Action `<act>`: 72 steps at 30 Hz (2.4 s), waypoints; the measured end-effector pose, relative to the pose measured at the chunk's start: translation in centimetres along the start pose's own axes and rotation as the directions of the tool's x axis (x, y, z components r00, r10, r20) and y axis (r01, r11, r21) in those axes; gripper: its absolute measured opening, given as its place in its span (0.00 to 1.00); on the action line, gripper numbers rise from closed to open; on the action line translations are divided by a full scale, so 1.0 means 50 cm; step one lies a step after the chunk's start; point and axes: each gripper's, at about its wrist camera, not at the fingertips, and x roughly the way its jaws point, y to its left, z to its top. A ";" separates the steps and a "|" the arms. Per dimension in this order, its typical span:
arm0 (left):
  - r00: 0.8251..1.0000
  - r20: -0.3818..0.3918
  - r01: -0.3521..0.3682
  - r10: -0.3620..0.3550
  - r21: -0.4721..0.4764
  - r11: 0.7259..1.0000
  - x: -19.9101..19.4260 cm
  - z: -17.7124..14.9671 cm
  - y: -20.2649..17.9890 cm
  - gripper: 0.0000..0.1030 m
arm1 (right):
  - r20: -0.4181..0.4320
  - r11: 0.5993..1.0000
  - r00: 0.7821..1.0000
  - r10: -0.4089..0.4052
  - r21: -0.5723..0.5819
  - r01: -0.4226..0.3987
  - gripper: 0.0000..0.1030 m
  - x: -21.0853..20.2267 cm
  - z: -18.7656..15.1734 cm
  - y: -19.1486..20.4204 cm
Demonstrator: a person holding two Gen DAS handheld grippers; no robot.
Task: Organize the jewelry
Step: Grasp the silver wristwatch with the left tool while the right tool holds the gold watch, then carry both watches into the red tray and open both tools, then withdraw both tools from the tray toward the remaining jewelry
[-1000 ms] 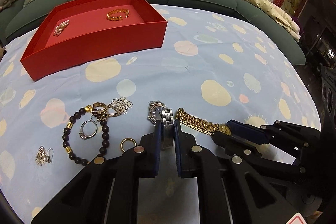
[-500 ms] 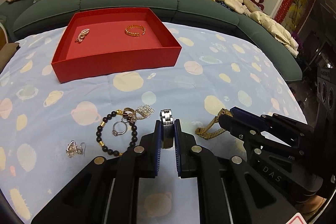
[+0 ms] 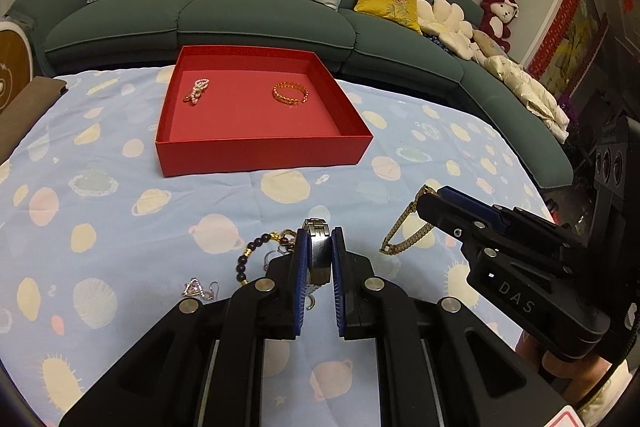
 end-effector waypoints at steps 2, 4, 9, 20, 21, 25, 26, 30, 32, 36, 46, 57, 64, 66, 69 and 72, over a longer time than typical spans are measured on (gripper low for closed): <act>1.000 0.013 -0.003 0.003 -0.012 1.000 -0.011 0.008 0.009 0.09 | 0.003 1.000 1.000 0.004 -0.005 -0.004 0.21 0.001 0.004 0.010; 1.000 0.025 -0.012 0.013 -0.022 1.000 -0.020 0.018 0.018 0.09 | 0.009 1.000 1.000 0.009 -0.009 -0.009 0.21 0.003 0.012 0.020; 0.997 0.067 -0.023 0.027 -0.052 0.998 -0.046 0.064 0.041 0.09 | 0.034 1.000 0.999 0.018 -0.011 -0.017 0.21 0.007 0.045 0.041; 0.988 0.125 -0.091 0.095 -0.040 0.995 0.013 0.244 0.106 0.09 | 0.052 1.000 0.998 0.026 0.010 -0.027 0.21 0.095 0.202 0.033; 0.986 0.131 -0.094 0.099 -0.042 0.995 0.023 0.256 0.114 0.09 | 0.054 1.000 0.998 0.022 0.011 -0.023 0.21 0.107 0.215 0.030; 0.983 0.136 -0.114 0.120 -0.055 0.992 0.074 0.299 0.150 0.09 | 0.062 1.000 0.998 0.002 0.012 -0.003 0.21 0.166 0.258 0.016; 0.983 0.131 -0.119 0.126 -0.058 0.991 0.088 0.304 0.158 0.09 | 0.059 1.000 0.998 0.002 0.023 -0.003 0.21 0.182 0.265 0.011; 0.982 0.112 -0.146 0.153 -0.064 0.987 0.140 0.316 0.194 0.09 | 0.023 0.999 1.000 -0.005 0.043 0.004 0.21 0.250 0.276 0.000; 0.982 0.104 -0.151 0.157 -0.071 0.986 0.159 0.320 0.209 0.09 | 0.004 0.999 1.000 -0.007 0.040 0.007 0.21 0.280 0.275 0.000; 0.982 0.090 -0.156 0.164 -0.094 0.983 0.190 0.324 0.234 0.09 | -0.024 0.999 1.000 -0.014 0.032 0.015 0.21 0.329 0.267 0.002; 0.962 0.101 -0.237 0.255 -0.164 0.958 0.177 0.307 0.260 0.33 | -0.051 0.995 0.995 -0.084 0.049 0.086 0.35 0.334 0.244 -0.042; 0.959 0.140 -0.222 0.247 -0.173 0.960 0.008 0.237 0.224 0.33 | 0.064 0.996 0.994 -0.088 0.007 0.088 0.37 0.133 0.209 -0.018; 0.967 0.097 -0.219 0.236 -0.155 0.963 -0.047 0.123 0.191 0.33 | 0.075 0.999 0.996 -0.048 0.019 0.047 0.37 0.038 0.120 0.000; 0.971 0.079 -0.211 0.226 -0.168 0.963 -0.054 0.094 0.186 0.33 | 0.064 0.999 0.997 -0.030 0.034 0.028 0.37 0.019 0.091 0.004; 0.978 0.049 -0.189 0.203 -0.201 0.961 -0.056 0.049 0.183 0.33 | 0.044 0.999 0.999 -0.002 0.041 0.000 0.37 0.002 0.047 0.012; 0.984 0.011 -0.174 0.180 -0.206 0.963 -0.042 0.003 0.172 0.33 | 0.020 1.000 1.000 -0.004 0.010 0.004 0.37 -0.002 0.009 0.020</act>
